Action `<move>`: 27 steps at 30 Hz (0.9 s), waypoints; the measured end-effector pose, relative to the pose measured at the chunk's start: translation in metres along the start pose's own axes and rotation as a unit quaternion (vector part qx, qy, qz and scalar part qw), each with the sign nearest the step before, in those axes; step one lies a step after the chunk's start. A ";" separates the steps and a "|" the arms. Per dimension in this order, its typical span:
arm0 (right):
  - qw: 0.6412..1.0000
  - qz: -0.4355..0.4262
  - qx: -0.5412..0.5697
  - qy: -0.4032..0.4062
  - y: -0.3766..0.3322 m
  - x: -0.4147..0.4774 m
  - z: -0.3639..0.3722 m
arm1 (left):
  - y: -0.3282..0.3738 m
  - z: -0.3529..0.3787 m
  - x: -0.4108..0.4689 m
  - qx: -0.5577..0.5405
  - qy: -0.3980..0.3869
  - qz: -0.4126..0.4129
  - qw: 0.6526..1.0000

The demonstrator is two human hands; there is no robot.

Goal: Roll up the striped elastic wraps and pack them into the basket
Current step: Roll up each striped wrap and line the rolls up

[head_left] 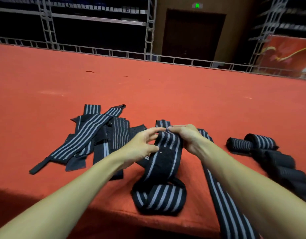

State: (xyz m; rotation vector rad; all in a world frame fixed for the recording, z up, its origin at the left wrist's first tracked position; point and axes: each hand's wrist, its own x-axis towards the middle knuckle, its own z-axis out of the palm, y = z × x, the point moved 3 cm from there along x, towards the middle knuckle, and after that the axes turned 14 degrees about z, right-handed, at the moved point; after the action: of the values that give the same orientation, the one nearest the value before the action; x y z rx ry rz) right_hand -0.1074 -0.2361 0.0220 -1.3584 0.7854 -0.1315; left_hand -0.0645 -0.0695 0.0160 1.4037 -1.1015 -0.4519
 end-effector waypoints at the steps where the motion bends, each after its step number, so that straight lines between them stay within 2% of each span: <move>1: 0.999 -0.024 -0.007 0.031 0.002 -0.004 -0.013 | 0.000 0.010 0.003 0.005 -0.015 0.000 1.000; 5: 0.987 -0.127 -0.001 0.096 0.004 -0.018 -0.059 | -0.003 0.042 0.017 -0.013 0.008 0.007 1.000; 10: 0.964 -0.227 -0.088 0.109 0.015 -0.021 -0.100 | -0.019 0.060 0.051 -0.062 0.158 -0.029 0.985; 14: 0.933 -0.291 -0.170 0.122 0.034 -0.010 -0.108 | -0.042 0.071 0.077 -0.028 0.151 -0.050 0.987; 19: 0.923 -0.308 -0.176 0.150 0.062 0.016 -0.117 | -0.072 0.073 0.091 0.042 0.089 -0.102 0.990; 22: 0.926 -0.307 -0.184 0.117 0.070 0.021 -0.119 | -0.086 0.074 0.088 0.089 0.060 -0.101 0.989; 25: 0.930 -0.305 -0.190 0.074 0.070 0.023 -0.118 | -0.093 0.077 0.083 0.089 0.110 -0.035 0.989; 27: 0.941 -0.285 -0.170 0.074 0.072 0.028 -0.120 | -0.092 0.076 0.082 0.062 0.145 -0.014 0.987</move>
State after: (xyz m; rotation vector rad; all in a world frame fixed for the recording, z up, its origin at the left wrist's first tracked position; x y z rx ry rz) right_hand -0.1803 -0.3310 -0.0548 -1.8987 0.5295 -0.5806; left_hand -0.0563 -0.1951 -0.0557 1.5406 -0.8838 -0.1926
